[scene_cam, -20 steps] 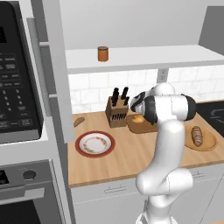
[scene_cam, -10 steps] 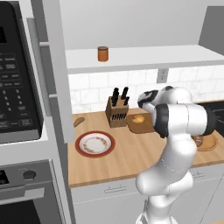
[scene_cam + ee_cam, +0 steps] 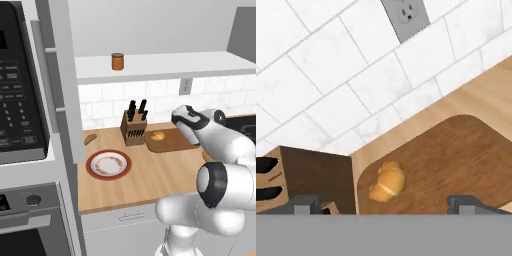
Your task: From the different types of pastries on the counter, select a croissant and place it on the cutting board. Then retrieve a jar of jam from the cabinet and place it alongside the croissant on the cutting board.
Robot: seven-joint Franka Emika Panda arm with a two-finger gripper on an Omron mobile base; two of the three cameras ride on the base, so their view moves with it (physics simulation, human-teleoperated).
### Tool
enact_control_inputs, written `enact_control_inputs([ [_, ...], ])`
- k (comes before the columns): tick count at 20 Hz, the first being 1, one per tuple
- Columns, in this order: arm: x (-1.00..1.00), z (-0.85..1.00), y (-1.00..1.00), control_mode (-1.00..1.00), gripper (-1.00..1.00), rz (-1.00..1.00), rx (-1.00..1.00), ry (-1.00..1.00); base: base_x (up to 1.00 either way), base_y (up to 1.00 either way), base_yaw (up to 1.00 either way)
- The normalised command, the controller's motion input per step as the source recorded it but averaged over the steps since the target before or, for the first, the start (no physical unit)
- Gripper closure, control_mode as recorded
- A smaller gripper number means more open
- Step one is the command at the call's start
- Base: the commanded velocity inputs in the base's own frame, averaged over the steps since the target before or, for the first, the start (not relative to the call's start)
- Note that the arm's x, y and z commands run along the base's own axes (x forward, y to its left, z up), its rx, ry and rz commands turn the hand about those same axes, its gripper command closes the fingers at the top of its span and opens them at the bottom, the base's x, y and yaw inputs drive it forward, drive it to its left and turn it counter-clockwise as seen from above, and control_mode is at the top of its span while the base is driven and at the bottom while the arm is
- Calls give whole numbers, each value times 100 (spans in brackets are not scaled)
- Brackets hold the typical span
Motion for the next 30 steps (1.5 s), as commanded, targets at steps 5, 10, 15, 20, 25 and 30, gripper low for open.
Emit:
enact_control_inputs([
  [5,-84,90,-11,-100,-100,11,0,-23,0,0,0],
  [10,-64,65,-1,-100,-100,10,-3,-10,0,0,0],
  [15,-39,85,0,-100,-100,15,-16,0,0,0,0],
  [20,-73,77,-2,-100,-100,11,-11,0,0,0,0],
  [25,-73,66,0,-100,-100,9,-10,-8,0,0,0],
  [30,-41,69,0,-100,-100,15,-15,-17,0,0,0],
])
